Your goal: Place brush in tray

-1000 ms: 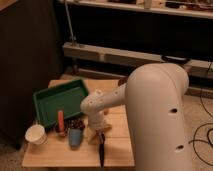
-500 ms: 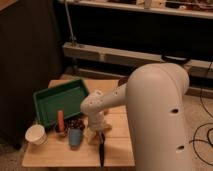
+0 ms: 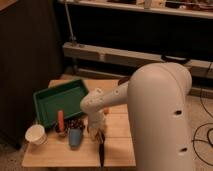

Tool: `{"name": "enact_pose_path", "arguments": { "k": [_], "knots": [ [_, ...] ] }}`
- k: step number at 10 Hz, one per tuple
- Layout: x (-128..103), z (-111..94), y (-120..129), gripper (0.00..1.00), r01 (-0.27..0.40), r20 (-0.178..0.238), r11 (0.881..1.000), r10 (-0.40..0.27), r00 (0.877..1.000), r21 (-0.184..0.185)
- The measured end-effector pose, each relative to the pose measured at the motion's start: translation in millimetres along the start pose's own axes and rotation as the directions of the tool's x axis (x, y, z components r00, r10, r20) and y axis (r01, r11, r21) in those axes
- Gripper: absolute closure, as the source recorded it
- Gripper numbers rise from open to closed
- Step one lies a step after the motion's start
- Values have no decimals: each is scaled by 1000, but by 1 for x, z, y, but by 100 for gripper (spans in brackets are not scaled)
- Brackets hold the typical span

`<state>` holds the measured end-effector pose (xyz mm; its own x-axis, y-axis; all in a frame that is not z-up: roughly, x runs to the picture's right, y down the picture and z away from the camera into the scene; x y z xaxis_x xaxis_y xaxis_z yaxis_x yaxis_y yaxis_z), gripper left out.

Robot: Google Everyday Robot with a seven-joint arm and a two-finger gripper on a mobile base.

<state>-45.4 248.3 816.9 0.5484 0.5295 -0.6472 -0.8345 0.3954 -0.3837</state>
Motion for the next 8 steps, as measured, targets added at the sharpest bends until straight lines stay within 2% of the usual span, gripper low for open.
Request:
{"name": "enact_pose_path", "arguments": {
  "k": [1,2,4,6,8],
  "knots": [
    [0,-2,1,97,3,-2,1000,-3,1000,3],
    [0,-3,-1,100,1,-2,1000,-1,1000,5],
    [6,-5,-3,100,-4,17,1000,3,1000,26],
    [20,-20,-5,100,-18,70,999,14,997,49],
    [36,-54,-9,100,-38,141,997,28,990,68]
  ]
}}
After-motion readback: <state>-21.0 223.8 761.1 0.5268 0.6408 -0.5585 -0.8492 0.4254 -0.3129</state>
